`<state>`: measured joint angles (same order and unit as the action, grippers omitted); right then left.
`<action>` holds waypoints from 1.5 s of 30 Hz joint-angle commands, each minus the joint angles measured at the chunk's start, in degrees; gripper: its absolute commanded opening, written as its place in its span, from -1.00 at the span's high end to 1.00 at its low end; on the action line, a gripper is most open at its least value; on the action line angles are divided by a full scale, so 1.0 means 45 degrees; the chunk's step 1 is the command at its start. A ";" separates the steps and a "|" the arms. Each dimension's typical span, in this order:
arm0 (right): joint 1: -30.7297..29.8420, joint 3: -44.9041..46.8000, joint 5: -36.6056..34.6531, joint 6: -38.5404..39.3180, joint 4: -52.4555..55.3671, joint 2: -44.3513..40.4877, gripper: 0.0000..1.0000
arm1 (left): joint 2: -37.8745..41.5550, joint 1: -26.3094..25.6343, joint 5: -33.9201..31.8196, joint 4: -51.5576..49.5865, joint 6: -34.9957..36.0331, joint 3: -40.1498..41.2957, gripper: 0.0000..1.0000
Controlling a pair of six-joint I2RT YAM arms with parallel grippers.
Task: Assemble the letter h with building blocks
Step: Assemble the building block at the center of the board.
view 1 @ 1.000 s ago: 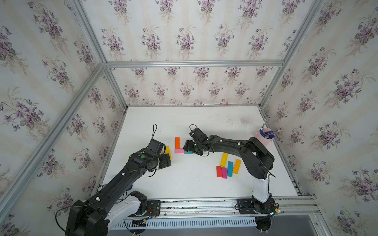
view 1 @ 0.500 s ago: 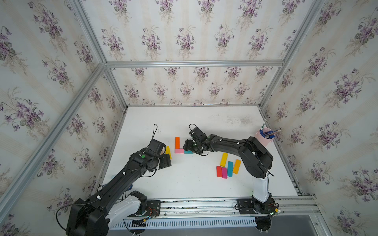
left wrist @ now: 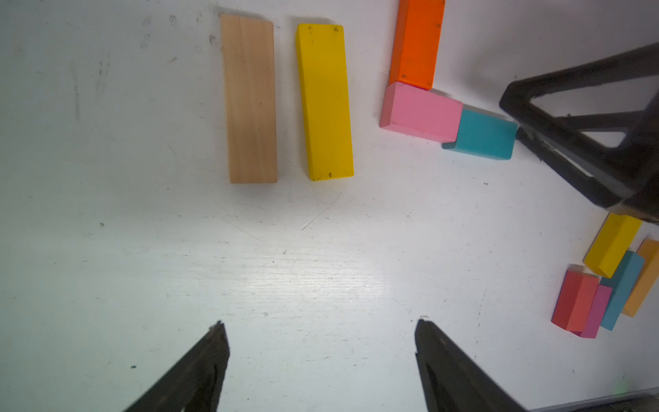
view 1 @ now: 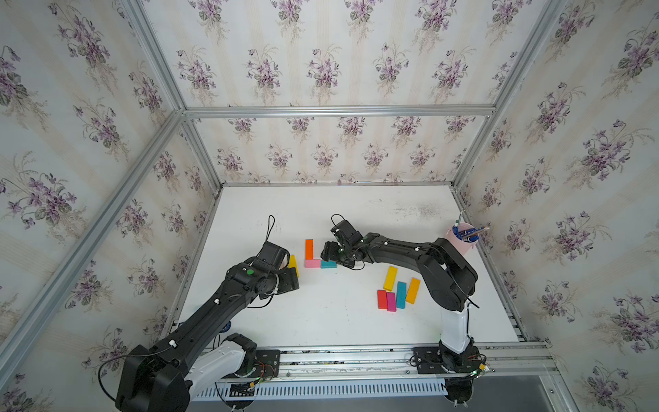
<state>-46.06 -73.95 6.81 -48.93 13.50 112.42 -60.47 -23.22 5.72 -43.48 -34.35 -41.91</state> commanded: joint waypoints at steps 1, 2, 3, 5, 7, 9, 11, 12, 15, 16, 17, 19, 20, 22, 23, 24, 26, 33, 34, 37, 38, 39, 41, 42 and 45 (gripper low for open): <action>-0.0128 0.0056 -0.0884 0.0298 0.0606 -0.0810 -0.57 | 0.0065 0.0004 -0.0006 -0.0116 0.0076 -0.0202 -0.69; -0.0272 0.0081 -0.1277 0.0389 0.0896 -0.1086 -0.58 | 0.0121 0.0010 -0.0001 -0.0177 0.0071 -0.0270 -0.68; -0.0417 0.0165 -0.1599 0.0456 0.1079 -0.1294 -0.60 | 0.0200 0.0005 -0.0001 -0.0204 0.0044 -0.0274 -0.69; -0.0792 0.0499 -0.2339 0.0482 0.1398 -0.1632 -0.62 | 0.0412 0.0004 0.0028 -0.0157 -0.0047 -0.0201 -0.69; -0.1210 0.0856 -0.3032 0.0482 0.1711 -0.1665 -0.63 | 0.0543 0.0015 0.0021 -0.0079 -0.0083 -0.0003 -0.69; -0.1560 0.1188 -0.3697 0.0395 0.1878 -0.1523 -0.65 | 0.0556 0.0024 -0.0111 0.0034 -0.0150 0.0230 -0.70; -0.1706 0.1433 -0.3887 0.0312 0.1928 -0.1291 -0.66 | 0.0437 0.0064 -0.0034 0.0102 -0.0207 0.0328 -0.69; -0.1764 0.1476 -0.3942 0.0287 0.1904 -0.1185 -0.66 | 0.0392 0.0092 0.0026 0.0139 -0.0204 0.0348 -0.69; -0.1799 0.1472 -0.4011 0.0296 0.1863 -0.0692 -0.66 | 0.0351 0.0113 0.0078 0.0170 -0.0239 0.0368 -0.69; -0.1802 0.1421 -0.4049 0.0316 0.1835 -0.0544 -0.66 | 0.0370 0.0117 0.0049 0.0194 -0.0259 0.0368 -0.70; -0.1810 0.1330 -0.4079 0.0354 0.1840 -0.0401 -0.65 | 0.0390 0.0122 0.0039 0.0211 -0.0260 0.0388 -0.69; -0.1793 0.1149 -0.4076 0.0451 0.1807 -0.0118 -0.65 | 0.0352 0.0151 0.0019 0.0259 -0.0257 0.0407 -0.70; -0.1794 0.1067 -0.4081 0.0496 0.1805 -0.0029 -0.65 | 0.0305 0.0160 0.0019 0.0269 -0.0233 0.0407 -0.70; -0.1796 0.0871 -0.4109 0.0550 0.1854 0.0140 -0.64 | 0.0215 0.0180 0.0057 0.0249 -0.0183 0.0383 -0.69; -0.1806 0.0778 -0.4161 0.0570 0.1917 0.0244 -0.64 | 0.0215 0.0190 0.0058 0.0269 -0.0176 0.0407 -0.69; -0.1798 0.0661 -0.4188 0.0598 0.1942 0.0336 -0.64 | 0.0200 0.0205 0.0058 0.0252 -0.0127 0.0407 -0.69; -0.1790 0.0456 -0.4285 0.0619 0.2092 0.0516 -0.63 | 0.0214 0.0238 0.0048 0.0232 -0.0076 0.0417 -0.69; -0.1815 0.0339 -0.4261 0.0619 0.2244 0.0529 -0.62 | 0.0332 0.0317 0.0095 0.0247 -0.0063 0.0524 -0.69; -0.1834 0.0369 -0.4267 0.0619 0.2254 0.0443 -0.62 | 0.0332 0.0318 0.0107 0.0269 -0.0088 0.0543 -0.70; -0.2016 0.0391 -0.4560 0.0609 0.2549 -0.0042 -0.61 | 0.0293 0.0324 0.0154 0.0313 -0.0101 0.0593 -0.70; -0.2048 0.0464 -0.4618 0.0582 0.2547 -0.0333 -0.61 | 0.0276 0.0318 0.0161 0.0327 -0.0086 0.0583 -0.69; -0.2003 0.0546 -0.4674 0.0580 0.2460 -0.0735 -0.62 | 0.0283 0.0333 0.0156 0.0357 -0.0090 0.0601 -0.69; -0.1720 0.0347 -0.4624 0.0698 0.2526 -0.1240 -0.62 | 0.0254 0.0337 0.0175 0.0347 -0.0093 0.0588 -0.70; -0.1569 0.0070 -0.4575 0.0862 0.2598 -0.1384 -0.62 | 0.0258 0.0336 0.0193 0.0337 -0.0097 0.0566 -0.69; -0.1036 -0.1273 -0.4475 0.1510 0.3087 -0.0864 -0.65 | 0.0379 0.0337 0.0196 0.0274 -0.0134 0.0504 -0.70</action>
<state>-52.18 -76.09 -13.43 -44.80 24.91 107.00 -59.13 -21.78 6.20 -43.07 -35.18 -39.29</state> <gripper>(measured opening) 0.822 0.847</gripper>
